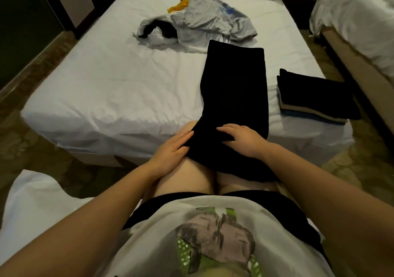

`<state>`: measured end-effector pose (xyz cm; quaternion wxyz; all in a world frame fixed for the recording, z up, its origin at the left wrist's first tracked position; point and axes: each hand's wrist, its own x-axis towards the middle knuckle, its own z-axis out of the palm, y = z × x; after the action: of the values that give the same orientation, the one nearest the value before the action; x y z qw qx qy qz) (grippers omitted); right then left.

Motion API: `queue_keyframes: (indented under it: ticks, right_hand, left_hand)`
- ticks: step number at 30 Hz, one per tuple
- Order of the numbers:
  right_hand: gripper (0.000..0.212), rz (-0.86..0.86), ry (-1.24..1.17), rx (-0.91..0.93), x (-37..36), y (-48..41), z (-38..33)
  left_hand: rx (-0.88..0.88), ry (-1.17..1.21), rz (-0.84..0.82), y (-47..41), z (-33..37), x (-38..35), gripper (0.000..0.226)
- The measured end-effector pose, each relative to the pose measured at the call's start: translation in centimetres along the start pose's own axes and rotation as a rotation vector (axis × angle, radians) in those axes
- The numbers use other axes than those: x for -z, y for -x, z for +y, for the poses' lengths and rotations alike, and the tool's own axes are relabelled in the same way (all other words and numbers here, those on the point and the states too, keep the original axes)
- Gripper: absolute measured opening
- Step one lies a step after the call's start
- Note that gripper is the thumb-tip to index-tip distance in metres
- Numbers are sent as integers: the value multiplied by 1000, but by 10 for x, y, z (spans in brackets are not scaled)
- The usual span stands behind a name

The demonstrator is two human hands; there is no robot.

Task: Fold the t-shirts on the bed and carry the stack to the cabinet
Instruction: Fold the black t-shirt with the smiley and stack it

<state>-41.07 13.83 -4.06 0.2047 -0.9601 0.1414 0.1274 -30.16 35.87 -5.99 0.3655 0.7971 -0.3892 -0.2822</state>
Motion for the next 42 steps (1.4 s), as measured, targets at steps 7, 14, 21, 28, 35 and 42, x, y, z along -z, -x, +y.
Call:
queue_keyframes:
  ticks: [7,14,21,28,35,42]
  right_hand:
    - [52,305,-263,43,14,-3,-32]
    - [55,23,136,-24,-4,-6,-20]
    - [75,-137,-229,-121,8,-8,-16]
    - [39,-30,-414,-249,51,-51,-28]
    - [60,-52,-235,-326,35,-114,-39]
    - [55,-28,-392,-399,23,-133,-26]
  left_hand:
    - [-44,-45,173,7,4,-2,61]
    - [-69,-102,98,4,5,4,58]
    - [123,279,189,-20,14,4,29]
    - [335,173,169,-32,31,16,26]
    - [316,-64,109,-5,43,14,51]
    - [351,-30,82,-9,42,15,38]
